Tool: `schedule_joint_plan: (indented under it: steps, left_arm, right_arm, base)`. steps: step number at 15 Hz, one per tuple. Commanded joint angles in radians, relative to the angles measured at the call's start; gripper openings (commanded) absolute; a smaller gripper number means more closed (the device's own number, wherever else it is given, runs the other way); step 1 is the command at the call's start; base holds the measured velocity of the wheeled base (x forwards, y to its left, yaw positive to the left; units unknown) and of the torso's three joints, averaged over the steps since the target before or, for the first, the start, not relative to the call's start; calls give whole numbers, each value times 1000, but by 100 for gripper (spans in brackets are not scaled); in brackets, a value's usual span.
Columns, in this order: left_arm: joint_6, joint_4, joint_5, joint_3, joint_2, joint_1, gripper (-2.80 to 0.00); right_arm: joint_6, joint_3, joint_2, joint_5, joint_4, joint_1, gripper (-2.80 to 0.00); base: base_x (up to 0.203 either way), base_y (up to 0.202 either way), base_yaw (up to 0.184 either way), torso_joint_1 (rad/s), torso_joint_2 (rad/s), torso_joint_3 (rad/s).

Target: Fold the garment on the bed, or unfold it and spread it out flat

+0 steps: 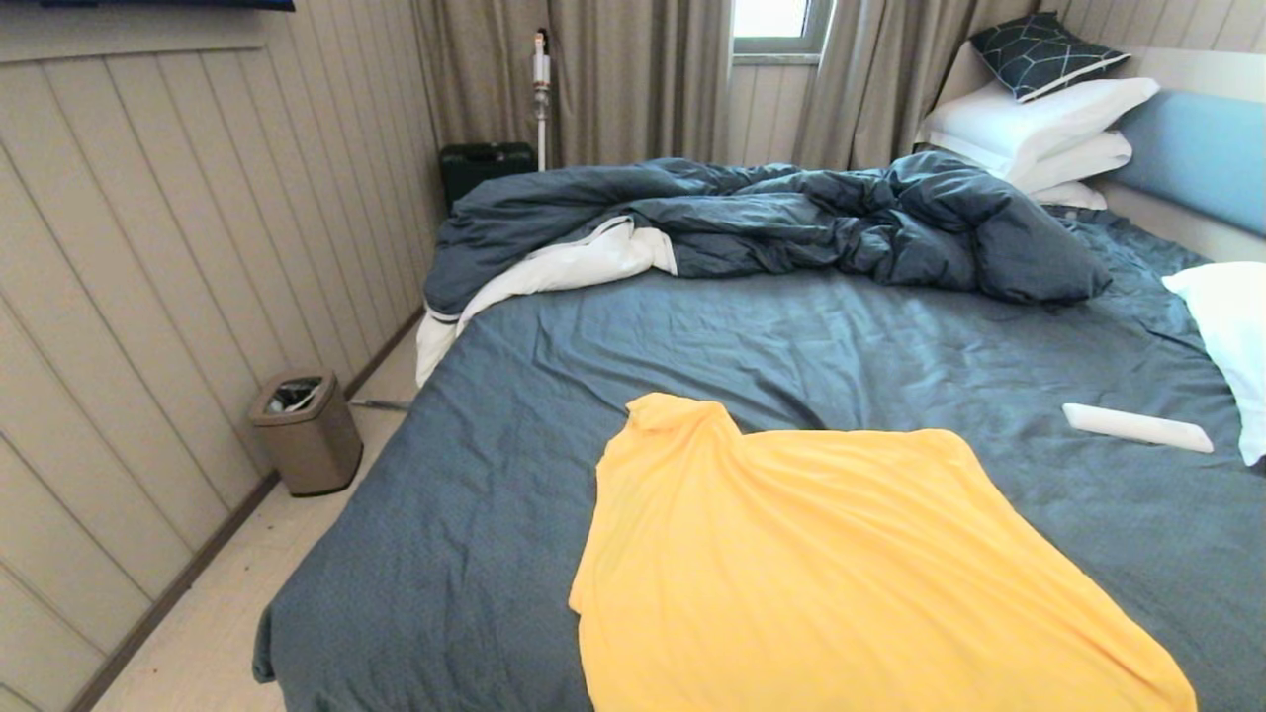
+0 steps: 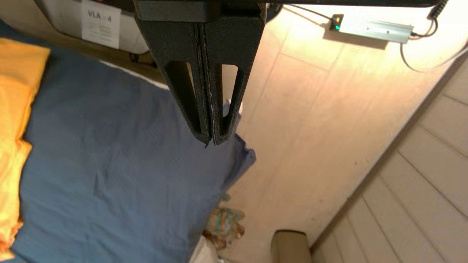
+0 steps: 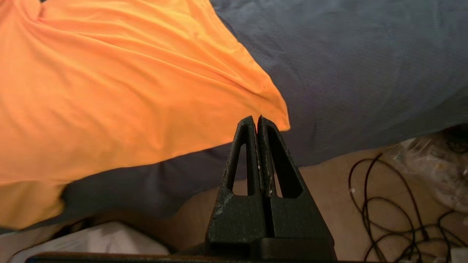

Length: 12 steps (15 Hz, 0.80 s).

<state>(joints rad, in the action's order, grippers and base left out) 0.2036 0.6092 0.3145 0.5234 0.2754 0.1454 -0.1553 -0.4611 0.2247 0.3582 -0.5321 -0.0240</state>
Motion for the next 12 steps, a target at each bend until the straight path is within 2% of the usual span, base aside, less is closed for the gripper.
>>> schedule_joint_plan:
  steps: [1, 3, 5, 7, 8, 9, 11, 12]
  left_arm:
    - [-18, 2, 1, 18, 1, -6, -280]
    - [-70, 14, -2, 48, -8, -77, -280]
    - [-169, 31, -41, 45, -67, -164, -280]
    - [-198, 18, -80, -35, -147, -159, -280]
    - [-221, -30, -108, -125, -202, -157, -280]
    - [-249, -125, -124, -234, -228, -156, -280]
    - [-296, -375, -159, -388, -259, -153, -280]
    - [-334, -430, -235, -426, -268, -152, -280]
  right_arm:
    - [35, 121, -128, -2, 72, 20, -280]
    - [84, 215, -206, -27, 128, 24, -280]
    - [104, 253, -225, -102, 186, 24, -280]
    - [113, 298, -225, -141, 260, 25, -280]
    - [127, 334, -225, -203, 302, 25, -280]
    - [151, 360, -225, -270, 347, 25, -280]
    - [184, 407, -225, -348, 374, 26, -280]
    - [214, 422, -225, -369, 420, 25, -280]
  base:
    - [0, 0, 0, 0, 0, 0]
    - [0, 0, 0, 0, 0, 0]
    - [0, 0, 0, 0, 0, 0]
    - [0, 0, 0, 0, 0, 0]
    - [0, 0, 0, 0, 0, 0]
    - [0, 0, 0, 0, 0, 0]
    - [0, 0, 0, 0, 0, 0]
    - [0, 0, 0, 0, 0, 0]
